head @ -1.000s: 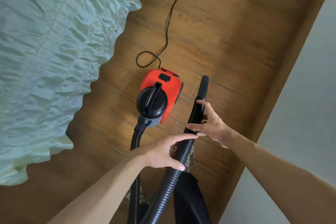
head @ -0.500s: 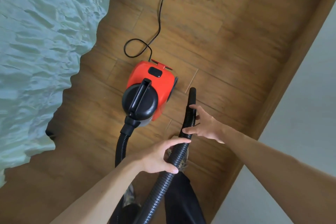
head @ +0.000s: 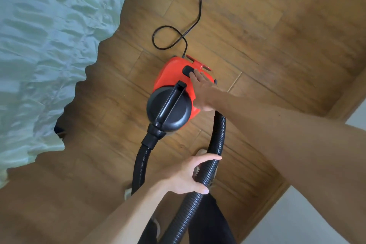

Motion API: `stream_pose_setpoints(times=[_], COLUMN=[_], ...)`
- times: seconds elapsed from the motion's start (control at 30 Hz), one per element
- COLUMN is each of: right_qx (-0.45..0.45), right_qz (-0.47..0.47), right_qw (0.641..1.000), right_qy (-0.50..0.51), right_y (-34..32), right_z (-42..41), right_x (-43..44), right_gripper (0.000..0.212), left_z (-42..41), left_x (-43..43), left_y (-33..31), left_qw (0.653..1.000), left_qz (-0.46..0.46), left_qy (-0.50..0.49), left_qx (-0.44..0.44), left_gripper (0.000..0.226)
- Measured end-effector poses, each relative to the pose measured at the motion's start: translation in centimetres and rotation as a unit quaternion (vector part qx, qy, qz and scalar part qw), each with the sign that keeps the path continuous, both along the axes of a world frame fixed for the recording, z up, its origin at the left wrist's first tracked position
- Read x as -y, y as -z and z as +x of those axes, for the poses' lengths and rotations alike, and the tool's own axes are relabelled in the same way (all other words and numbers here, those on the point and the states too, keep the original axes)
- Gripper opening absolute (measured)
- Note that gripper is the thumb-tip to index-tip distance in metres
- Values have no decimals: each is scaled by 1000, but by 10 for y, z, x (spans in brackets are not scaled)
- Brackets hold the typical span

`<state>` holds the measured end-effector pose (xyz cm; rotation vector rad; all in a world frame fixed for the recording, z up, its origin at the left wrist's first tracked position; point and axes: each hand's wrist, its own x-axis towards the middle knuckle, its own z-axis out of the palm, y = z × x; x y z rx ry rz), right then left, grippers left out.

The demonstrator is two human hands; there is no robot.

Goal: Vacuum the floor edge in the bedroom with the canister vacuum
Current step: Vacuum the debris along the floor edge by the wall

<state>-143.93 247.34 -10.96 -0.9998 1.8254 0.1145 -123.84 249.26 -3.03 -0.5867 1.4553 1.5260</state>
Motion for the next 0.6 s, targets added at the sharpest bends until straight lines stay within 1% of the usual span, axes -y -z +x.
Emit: stream_pose_setpoints(times=[0.3, 0.4, 0.43, 0.5, 0.57, 0.6], right_qx=[-66, -68, -60, -26, 6, 18], right_qz=[8, 15, 19, 8, -39, -60], right_qw=[995, 992, 993, 999, 995, 986], right_qy=[-75, -103, -95, -29, 90, 156], right_y=[20, 18, 17, 14, 12, 10], right_z=[-2, -5, -4, 1, 9, 15], right_x=[1, 1, 1, -3, -20, -34], right_gripper=[104, 104, 104, 103, 98, 95], left_z=[14, 18, 19, 21, 21, 20], left_x=[4, 5, 5, 5, 6, 6], left_y=[17, 14, 13, 9, 8, 7], left_qw=[1000, 1000, 1000, 1000, 1000, 1000], left_qz=[14, 19, 18, 16, 13, 11], left_qy=[-16, -15, -13, -10, -8, -7], left_qx=[5, 11, 13, 15, 15, 15], left_gripper=[86, 86, 86, 86, 87, 87])
